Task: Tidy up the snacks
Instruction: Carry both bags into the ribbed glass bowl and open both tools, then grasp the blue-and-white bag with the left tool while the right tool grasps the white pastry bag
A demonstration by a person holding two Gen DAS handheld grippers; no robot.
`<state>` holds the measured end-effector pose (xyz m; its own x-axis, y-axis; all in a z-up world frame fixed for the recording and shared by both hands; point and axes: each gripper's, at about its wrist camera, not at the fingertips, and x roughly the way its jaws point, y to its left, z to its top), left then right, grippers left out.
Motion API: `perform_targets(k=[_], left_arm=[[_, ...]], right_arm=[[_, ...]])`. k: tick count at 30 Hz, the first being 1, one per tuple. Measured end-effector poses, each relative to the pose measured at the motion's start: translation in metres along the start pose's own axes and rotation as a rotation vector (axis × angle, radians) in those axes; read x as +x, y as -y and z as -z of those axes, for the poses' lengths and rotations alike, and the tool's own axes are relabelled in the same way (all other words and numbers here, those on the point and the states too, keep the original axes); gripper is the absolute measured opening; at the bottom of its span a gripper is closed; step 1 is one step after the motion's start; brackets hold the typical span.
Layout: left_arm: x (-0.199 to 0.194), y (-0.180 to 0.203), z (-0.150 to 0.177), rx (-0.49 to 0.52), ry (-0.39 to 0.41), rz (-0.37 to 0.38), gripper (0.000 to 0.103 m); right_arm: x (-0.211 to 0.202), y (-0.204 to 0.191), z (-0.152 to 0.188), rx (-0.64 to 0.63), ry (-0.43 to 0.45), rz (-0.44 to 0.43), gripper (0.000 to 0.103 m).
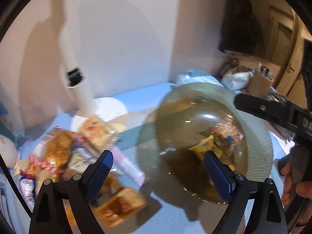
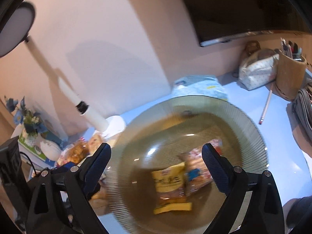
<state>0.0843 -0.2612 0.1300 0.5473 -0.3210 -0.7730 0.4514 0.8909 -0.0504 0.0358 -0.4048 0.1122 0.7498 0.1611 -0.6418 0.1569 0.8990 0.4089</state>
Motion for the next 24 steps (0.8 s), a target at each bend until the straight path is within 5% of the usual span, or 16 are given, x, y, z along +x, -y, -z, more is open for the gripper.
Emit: perform_targets(k=[6,14,19,24], left_arm=[[-0.035,-0.084,0.016,-0.085,0.037,-0.104,0.097],[-0.068,-0.217,0.063,-0.223,0.050,-0.254,0.098],[-0.062,-0.279,0.100,-0.296,0.029,-0.233,0.098],[-0.041,-0.293,0.126,-0.276,0.008,-0.157,0.098]], right_arm=[[-0.004,-0.074,0.026,-0.103,-0.029,-0.051,0.096],[0.010,-0.196,0.114,-0.309,-0.127,-0.171,0.096],[0.036,-0.244,0.179,-0.384,-0.215,-0.192,0.096],[0.060,-0.266,0.237,-0.431,-0.283,-0.149,0.096]])
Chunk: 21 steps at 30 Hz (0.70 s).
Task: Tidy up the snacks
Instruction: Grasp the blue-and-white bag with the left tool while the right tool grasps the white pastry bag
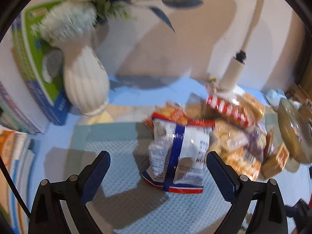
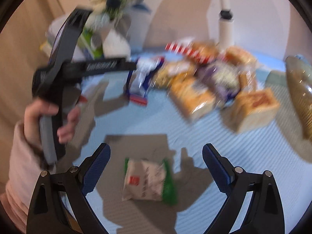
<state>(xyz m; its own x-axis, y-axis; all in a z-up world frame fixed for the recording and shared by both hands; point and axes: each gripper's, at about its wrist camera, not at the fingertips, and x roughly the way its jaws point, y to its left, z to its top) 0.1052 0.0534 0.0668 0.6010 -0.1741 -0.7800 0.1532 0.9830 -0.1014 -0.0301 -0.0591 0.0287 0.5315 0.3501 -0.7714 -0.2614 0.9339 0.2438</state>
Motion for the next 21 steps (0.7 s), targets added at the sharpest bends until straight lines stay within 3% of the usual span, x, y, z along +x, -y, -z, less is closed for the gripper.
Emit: perform_targets(k=[5,6,7,9,10,16,21], left_arm=[[0.025,0.009,0.010,0.056,-0.023,0.058,0.098],[0.031,0.009,0.012,0.054,-0.024,0.061,0.098],[0.036,0.008,0.012,0.044,-0.026,0.065,0.103],[0.053,0.001,0.018,0.002,-0.032,0.087,0.103],[0.057,0.000,0.021,0.000,-0.008,0.086,0.103],[0.062,0.029,0.023,0.111,-0.038,-0.048,0.103],[0.063,0.025,0.023,0.092,-0.038,-0.025,0.103]], right_arm=[[0.028,-0.007,0.020,-0.007,-0.040,0.093,0.096],[0.035,-0.005,0.023,-0.003,-0.053,0.102,0.101],[0.041,-0.006,0.026,-0.020,-0.051,0.114,0.103],[0.049,-0.018,0.034,-0.138,0.005,0.176,0.103],[0.050,-0.021,0.034,-0.158,0.007,0.197,0.103],[0.049,-0.014,0.034,-0.135,0.009,0.180,0.103],[0.050,-0.014,0.035,-0.137,0.009,0.182,0.103]])
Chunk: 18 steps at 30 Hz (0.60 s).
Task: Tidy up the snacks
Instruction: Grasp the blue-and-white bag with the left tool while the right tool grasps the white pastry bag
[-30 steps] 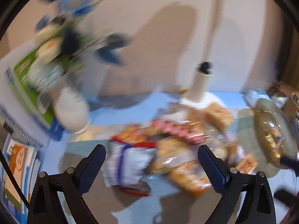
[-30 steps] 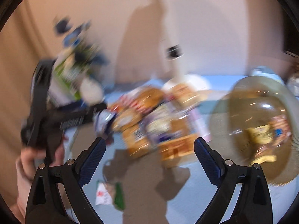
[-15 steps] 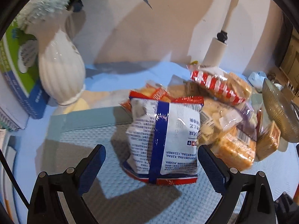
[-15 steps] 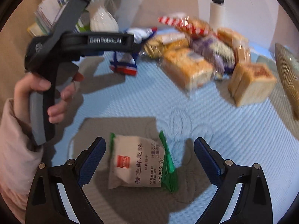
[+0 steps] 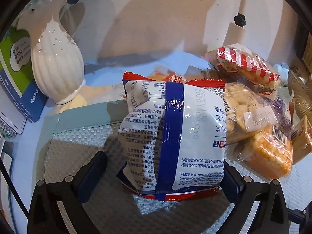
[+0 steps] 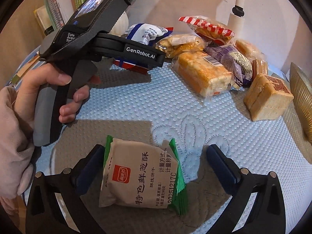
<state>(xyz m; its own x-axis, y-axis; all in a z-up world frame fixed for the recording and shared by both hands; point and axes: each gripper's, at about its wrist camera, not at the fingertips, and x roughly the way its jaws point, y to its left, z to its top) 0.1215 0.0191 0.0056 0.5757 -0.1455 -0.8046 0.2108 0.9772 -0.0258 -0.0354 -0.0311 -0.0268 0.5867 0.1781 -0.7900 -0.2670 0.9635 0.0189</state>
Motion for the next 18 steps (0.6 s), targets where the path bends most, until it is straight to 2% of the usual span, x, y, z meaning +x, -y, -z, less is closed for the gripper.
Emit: perform_targets(k=[18], left_arm=[[-0.0043,-0.0027,0.0023,-0.006,0.008,0.005,0.103]], right_arm=[[0.0003,0.0003,0.0000,-0.002,0.000,0.001,0.103]])
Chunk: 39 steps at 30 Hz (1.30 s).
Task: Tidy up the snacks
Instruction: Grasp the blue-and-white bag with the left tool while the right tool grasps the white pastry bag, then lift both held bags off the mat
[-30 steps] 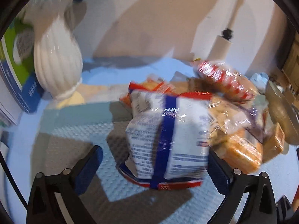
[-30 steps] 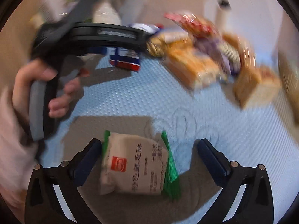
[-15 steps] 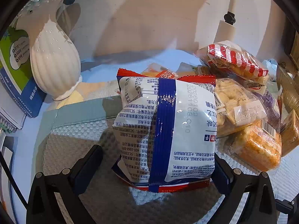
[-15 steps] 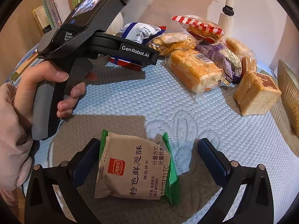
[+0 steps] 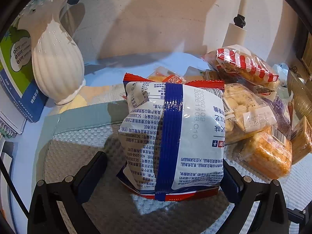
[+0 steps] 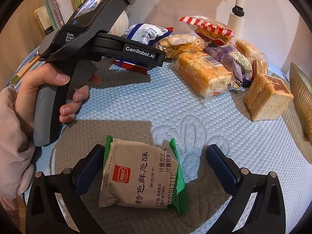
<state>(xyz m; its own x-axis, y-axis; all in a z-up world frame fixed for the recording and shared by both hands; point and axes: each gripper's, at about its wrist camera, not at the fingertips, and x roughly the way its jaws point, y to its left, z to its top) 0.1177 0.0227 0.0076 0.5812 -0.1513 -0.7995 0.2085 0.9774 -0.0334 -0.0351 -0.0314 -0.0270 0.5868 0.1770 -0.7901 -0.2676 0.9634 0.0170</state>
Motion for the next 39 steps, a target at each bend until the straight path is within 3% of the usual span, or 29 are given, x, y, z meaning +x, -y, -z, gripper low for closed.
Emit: perform_targets(k=[39], left_arm=[[0.000,0.000,-0.002,-0.005,0.019,-0.005,0.103]], right_arm=[[-0.008,-0.003,0.008,0.001,0.001,0.002,0.103]])
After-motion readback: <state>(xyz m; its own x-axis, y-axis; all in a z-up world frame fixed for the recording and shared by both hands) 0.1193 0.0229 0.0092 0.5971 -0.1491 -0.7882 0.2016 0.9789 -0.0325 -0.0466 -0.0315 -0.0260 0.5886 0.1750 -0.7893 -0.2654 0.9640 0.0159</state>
